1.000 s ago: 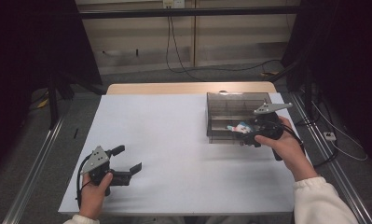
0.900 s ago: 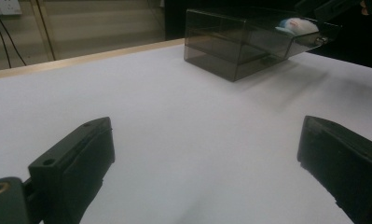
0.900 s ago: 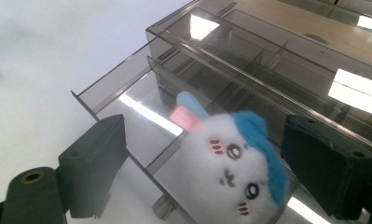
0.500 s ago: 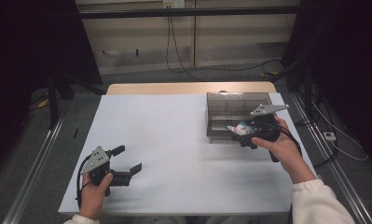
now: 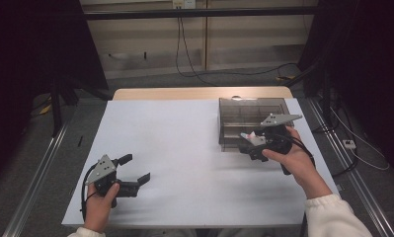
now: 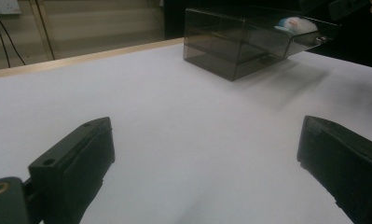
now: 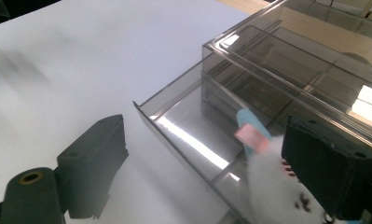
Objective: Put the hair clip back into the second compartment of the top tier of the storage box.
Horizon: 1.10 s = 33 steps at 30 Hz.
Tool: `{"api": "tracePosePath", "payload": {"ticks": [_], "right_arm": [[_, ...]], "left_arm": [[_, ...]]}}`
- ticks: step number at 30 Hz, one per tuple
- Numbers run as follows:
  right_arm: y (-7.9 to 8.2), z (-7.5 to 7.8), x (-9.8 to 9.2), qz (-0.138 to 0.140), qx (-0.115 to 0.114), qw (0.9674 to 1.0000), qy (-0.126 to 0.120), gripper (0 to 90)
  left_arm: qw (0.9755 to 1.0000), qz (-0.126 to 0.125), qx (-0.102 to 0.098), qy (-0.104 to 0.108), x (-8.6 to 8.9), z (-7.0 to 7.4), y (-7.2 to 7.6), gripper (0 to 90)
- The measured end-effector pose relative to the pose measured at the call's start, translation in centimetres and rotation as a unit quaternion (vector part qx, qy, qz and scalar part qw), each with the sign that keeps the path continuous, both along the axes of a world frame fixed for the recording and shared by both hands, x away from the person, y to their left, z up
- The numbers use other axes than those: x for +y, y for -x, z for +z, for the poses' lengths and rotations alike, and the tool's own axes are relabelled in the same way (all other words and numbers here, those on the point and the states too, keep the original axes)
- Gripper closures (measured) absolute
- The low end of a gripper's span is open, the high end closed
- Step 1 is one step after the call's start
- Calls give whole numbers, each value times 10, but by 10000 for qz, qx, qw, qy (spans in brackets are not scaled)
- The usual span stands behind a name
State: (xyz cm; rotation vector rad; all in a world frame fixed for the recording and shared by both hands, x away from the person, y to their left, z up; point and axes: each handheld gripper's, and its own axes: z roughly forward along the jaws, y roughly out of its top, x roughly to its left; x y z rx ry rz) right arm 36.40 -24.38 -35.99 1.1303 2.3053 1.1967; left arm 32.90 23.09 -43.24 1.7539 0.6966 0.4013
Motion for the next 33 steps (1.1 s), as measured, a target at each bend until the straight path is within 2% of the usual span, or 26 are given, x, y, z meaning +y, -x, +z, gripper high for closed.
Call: {"api": "tracePosePath", "payload": {"ticks": [17, 33], "right_arm": [[13, 2, 20, 377, -36, 9992, -149, 134], [28, -6, 36, 764, -14, 9969, -182, 142]], "left_arm": [[10000, -1, -8, 8, 0, 0, 0, 40], [10000, -5, -4, 29, 0, 0, 0, 40]]}}
